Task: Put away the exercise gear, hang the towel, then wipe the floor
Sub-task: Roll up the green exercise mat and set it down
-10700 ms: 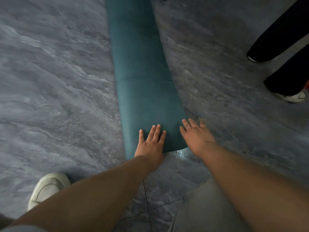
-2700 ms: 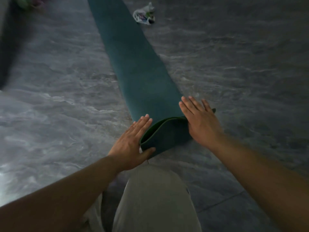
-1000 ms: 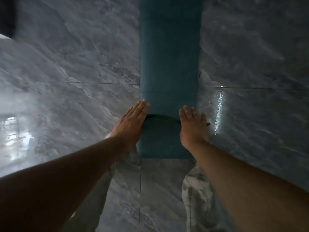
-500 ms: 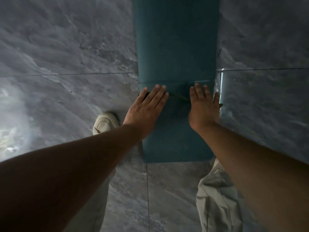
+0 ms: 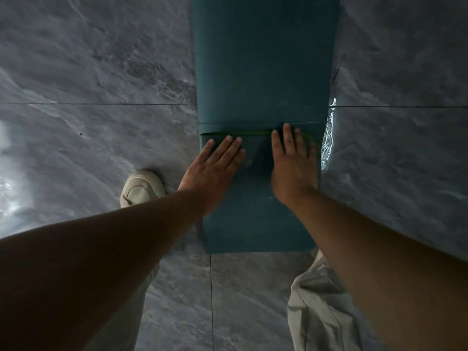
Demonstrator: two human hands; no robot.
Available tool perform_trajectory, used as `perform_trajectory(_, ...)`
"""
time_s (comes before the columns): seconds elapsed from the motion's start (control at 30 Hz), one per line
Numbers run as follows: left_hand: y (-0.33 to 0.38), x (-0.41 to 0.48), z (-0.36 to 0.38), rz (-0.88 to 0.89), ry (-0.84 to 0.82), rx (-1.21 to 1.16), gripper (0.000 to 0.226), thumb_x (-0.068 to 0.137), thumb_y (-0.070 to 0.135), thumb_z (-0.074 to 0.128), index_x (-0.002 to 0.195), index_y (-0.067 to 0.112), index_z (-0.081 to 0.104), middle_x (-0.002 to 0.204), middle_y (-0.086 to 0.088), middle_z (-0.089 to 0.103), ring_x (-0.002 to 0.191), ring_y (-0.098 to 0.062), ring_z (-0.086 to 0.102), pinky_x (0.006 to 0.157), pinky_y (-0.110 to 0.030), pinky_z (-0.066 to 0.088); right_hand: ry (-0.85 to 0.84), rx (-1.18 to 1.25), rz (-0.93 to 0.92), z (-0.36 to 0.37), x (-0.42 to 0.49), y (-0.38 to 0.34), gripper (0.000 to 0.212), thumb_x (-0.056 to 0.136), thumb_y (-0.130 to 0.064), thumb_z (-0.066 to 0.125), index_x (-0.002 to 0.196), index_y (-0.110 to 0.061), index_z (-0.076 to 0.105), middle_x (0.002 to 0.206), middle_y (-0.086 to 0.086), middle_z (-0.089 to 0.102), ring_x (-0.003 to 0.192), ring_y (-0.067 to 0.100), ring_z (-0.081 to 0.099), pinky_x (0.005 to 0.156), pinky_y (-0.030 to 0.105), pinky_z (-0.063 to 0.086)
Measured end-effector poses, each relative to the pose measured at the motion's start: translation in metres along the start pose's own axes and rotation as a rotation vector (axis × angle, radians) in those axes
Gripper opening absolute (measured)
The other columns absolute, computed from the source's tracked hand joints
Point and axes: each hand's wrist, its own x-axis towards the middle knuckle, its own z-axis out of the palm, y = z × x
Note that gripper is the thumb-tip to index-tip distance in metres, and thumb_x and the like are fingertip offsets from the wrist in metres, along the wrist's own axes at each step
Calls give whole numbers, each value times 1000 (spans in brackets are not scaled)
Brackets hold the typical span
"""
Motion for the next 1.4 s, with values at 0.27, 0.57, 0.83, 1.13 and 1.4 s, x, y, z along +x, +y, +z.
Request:
perform_trajectory(0.27,-21,27,21,26,-154,-31,69,102,21,36,159,19,-3,166,-7,-16,153,-26,-12,124,-43,-4,-100,47,4,9,13,1,94,89,-12,55,156,-19,-11,163,5,-21,151,30,-11,120,54,14)
perform_trajectory(0.57,19,-10,22,-54,49,-126,67,93,15,46,157,12,25,167,-10,8,154,-27,2,125,-45,3,-232,21,-74,6,-7,-4,94,88,-14,58,157,-19,-6,162,5,-25,151,29,-11,119,54,15)
perform_trajectory(0.83,58,-83,41,104,65,-265,63,81,21,52,143,10,51,151,-10,46,137,-29,44,116,-45,32,-36,121,-68,16,-49,-16,83,87,-25,59,156,-12,15,165,12,2,150,34,11,118,51,20)
perform_trajectory(1.13,96,-91,88,41,-318,-59,127,77,60,69,156,7,-16,163,-14,-22,152,-31,-16,121,-55,2,-110,112,-105,83,-143,-12,86,81,-23,63,156,-11,22,164,13,12,150,33,17,118,53,22)
perform_trajectory(1.4,120,-83,120,-102,-223,16,102,93,29,58,152,1,-20,163,-19,-19,151,-36,-13,118,-63,5,-250,100,-123,102,-145,-17,90,91,-30,57,158,-16,-1,166,10,-6,152,31,-2,121,53,11)
